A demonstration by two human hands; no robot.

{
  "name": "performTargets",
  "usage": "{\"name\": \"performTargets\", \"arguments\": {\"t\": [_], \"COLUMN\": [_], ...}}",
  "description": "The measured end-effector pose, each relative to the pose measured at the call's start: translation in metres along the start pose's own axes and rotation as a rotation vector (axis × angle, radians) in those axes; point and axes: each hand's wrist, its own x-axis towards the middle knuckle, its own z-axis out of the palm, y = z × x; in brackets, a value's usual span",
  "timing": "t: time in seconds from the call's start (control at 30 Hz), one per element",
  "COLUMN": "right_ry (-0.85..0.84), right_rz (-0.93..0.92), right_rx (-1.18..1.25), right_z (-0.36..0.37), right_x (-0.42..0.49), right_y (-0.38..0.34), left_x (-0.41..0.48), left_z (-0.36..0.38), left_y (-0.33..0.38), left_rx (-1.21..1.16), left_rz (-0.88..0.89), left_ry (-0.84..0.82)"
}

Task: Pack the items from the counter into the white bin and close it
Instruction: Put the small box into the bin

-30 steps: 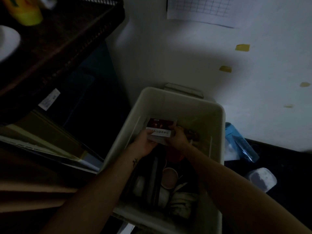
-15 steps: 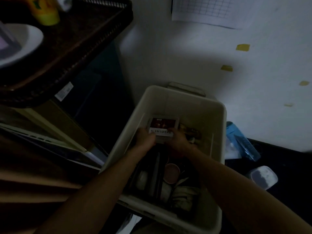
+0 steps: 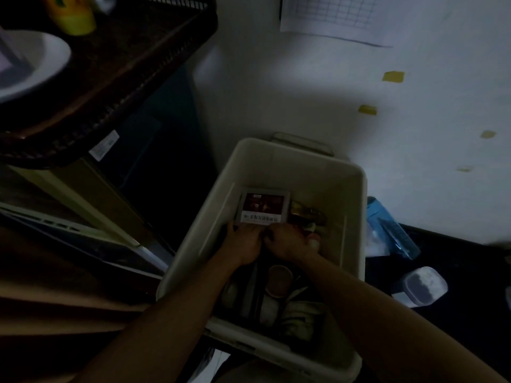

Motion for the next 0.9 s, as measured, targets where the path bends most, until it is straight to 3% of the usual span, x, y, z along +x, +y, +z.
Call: {"name": "performTargets", "arguments": {"t": [0.2, 0.3, 0.47, 0.7, 0.9], "right_ry": [-0.158, -0.103, -0.097, 0.196, 0.378], "right_rz": [-0.101, -0.119, -0.061, -0.175, -0.163], "right_rx": [0.141, 0.118, 0.207, 0.251, 0.104], "right_z": [-0.004, -0.01, -0.024, -0.079, -0.131], "right_x": [-0.012, -0.017, -0.021, -0.047, -0.079], "right_y": [0.001, 0.003, 0.003, 0.018, 0.052], "left_x": [0.004, 0.001, -0.003, 0.008, 0.031], "left_z": [0.001, -0.003, -0.023, -0.058, -0.082], "left_y": [-0.001, 0.002, 0.015, 0.056, 0.115], "left_rx": [0.074, 0.075, 0.1, 0.049, 0.132], "left_rz": [-0.067, -0.045, 0.013, 0.125, 0.201], "left_ry": [-0.204, -0.19, -0.037, 0.257, 0.438]}}
